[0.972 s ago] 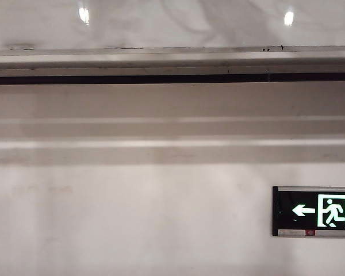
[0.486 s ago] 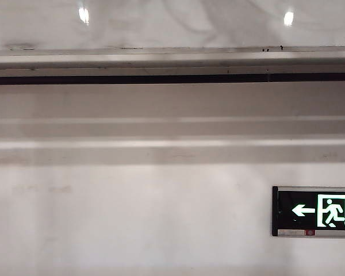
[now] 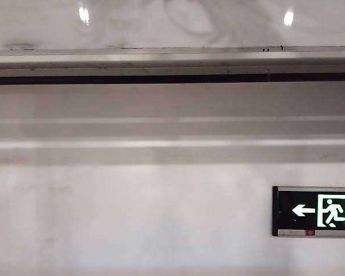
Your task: Take a marker from the whiteboard tray, write "Hi!" on the whiteboard, and then put the marker back vertically into the whiteboard tray.
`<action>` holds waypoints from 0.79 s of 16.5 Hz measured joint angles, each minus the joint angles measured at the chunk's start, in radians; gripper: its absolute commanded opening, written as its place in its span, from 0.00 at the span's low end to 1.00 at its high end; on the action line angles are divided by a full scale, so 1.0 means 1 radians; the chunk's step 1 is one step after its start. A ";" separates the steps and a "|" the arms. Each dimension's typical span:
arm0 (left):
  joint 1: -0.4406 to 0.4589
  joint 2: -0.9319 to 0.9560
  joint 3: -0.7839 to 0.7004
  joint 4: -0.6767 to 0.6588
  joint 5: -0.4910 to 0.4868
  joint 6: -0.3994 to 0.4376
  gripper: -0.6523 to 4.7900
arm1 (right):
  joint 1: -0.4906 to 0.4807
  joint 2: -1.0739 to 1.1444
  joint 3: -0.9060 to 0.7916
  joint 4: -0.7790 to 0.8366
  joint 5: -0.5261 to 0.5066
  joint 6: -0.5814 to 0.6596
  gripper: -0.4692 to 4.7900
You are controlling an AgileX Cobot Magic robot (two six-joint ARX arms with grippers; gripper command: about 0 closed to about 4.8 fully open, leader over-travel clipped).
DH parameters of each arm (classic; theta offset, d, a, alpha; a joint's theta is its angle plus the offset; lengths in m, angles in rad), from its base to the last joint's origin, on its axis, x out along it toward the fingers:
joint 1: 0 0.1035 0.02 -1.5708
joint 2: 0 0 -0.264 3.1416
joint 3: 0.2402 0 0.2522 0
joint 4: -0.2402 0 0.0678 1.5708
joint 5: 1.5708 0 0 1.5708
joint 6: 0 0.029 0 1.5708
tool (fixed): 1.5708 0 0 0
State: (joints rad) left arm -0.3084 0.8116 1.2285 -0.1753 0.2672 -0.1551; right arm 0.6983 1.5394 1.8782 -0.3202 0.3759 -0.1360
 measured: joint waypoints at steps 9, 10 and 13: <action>0.000 -0.006 0.000 0.000 0.003 0.000 0.11 | -0.003 -0.012 0.002 0.135 -0.062 0.000 0.09; 0.000 -0.005 0.000 0.000 0.003 0.000 0.11 | -0.003 -0.006 0.002 0.146 -0.062 0.000 0.09; 0.000 -0.005 0.000 0.000 0.003 0.000 0.11 | -0.003 0.001 0.002 0.151 -0.039 0.000 0.09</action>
State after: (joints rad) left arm -0.3084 0.8062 1.2285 -0.1753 0.2699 -0.1551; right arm 0.6949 1.5402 1.8805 -0.1696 0.3370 -0.1364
